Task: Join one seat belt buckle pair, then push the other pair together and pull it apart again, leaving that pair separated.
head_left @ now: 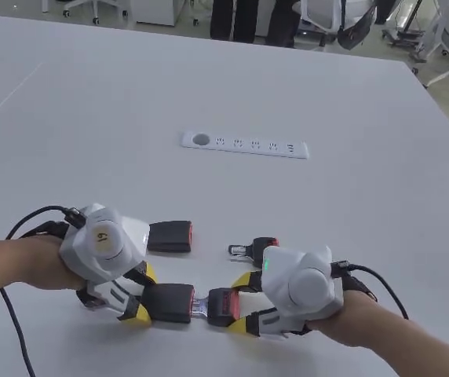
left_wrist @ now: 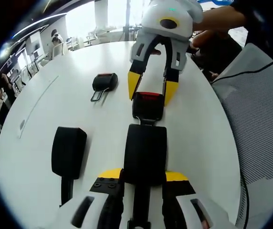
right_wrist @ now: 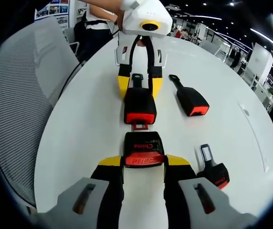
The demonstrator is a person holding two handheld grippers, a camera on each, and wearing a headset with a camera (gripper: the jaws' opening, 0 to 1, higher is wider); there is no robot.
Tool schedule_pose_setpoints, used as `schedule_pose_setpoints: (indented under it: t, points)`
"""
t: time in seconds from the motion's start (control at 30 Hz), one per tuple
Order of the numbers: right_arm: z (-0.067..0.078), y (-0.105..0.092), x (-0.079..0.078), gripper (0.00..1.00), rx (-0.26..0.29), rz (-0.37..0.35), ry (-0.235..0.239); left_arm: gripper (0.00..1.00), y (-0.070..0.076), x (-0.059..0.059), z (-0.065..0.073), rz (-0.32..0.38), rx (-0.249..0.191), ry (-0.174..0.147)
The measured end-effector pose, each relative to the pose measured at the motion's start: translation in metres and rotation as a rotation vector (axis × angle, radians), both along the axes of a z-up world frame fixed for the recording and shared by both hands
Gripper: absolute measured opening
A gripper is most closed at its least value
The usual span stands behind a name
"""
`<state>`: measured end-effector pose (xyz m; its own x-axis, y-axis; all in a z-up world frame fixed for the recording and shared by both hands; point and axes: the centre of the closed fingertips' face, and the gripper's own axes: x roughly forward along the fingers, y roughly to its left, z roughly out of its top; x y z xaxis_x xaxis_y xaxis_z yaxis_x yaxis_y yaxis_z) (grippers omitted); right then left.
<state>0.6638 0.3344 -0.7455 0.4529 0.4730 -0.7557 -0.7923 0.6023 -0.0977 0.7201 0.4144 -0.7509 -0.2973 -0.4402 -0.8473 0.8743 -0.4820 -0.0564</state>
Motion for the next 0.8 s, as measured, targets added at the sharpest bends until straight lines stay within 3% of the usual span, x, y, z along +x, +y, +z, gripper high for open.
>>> schedule_pose_setpoints:
  t: [0.8]
  points:
    - [-0.0031, 0.0043, 0.0015, 0.29, 0.025, -0.037, 0.041, 0.30, 0.0003, -0.0008, 0.0003, -0.005, -0.006, 0.006]
